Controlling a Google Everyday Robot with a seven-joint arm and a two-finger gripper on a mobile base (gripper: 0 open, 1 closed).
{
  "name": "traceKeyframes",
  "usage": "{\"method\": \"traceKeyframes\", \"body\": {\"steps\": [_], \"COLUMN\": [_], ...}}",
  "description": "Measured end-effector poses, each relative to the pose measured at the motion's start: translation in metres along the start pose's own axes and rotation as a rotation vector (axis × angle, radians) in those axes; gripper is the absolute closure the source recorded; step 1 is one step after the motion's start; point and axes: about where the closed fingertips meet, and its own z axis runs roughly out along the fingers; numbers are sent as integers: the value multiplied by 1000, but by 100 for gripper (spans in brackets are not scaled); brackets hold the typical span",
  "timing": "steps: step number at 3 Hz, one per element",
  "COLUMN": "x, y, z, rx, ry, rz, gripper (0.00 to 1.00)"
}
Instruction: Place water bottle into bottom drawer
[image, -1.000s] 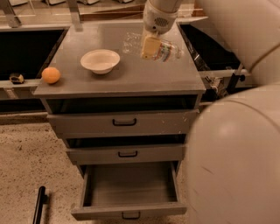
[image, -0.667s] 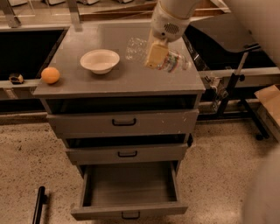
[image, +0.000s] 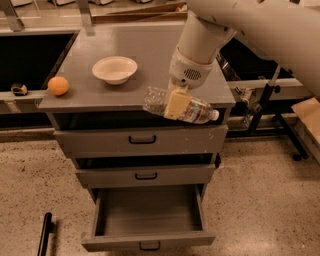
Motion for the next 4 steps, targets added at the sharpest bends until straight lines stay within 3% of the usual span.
{"method": "traceKeyframes", "body": {"steps": [1, 2, 3, 4], "x": [0, -2, 4, 3], "y": [0, -4, 21, 29], "z": [0, 11, 74, 136], "rx": [0, 36, 4, -23], "ry": [0, -43, -144, -251], "rz": [0, 31, 86, 85], "gripper": [100, 100, 100, 100]}}
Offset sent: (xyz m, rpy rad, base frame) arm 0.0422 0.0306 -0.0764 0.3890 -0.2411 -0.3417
